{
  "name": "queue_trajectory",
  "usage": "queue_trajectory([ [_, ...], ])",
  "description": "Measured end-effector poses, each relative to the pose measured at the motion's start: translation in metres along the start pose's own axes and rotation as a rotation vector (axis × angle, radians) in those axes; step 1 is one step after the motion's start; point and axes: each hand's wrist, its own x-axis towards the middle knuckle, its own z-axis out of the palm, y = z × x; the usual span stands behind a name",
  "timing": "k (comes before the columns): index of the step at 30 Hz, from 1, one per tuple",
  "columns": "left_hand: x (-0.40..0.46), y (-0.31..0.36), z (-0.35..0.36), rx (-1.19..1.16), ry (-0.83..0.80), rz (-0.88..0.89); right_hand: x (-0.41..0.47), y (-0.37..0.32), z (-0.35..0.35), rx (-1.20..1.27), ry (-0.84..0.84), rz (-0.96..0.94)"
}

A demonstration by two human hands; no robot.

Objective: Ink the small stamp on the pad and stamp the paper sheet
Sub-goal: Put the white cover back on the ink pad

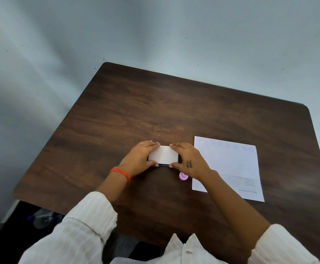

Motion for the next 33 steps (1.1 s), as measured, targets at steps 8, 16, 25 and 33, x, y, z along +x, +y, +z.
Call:
queue_trajectory([
  [8, 0.0013, -0.0014, 0.002, 0.004, -0.034, -0.01, 0.0009, 0.0013, 0.006, -0.007, -0.006, 0.026],
  [16, 0.0003, -0.0044, 0.0062, -0.004, -0.03, -0.014, 0.0011, 0.001, 0.0052, -0.013, -0.026, 0.017],
  [25, 0.0, -0.0029, 0.0061, -0.002, -0.041, -0.004, 0.0001, -0.0013, 0.0043, -0.009, -0.073, 0.03],
  [33, -0.0045, 0.001, 0.0074, -0.04, -0.008, -0.009, -0.0009, -0.0026, 0.0023, 0.013, -0.109, 0.041],
])
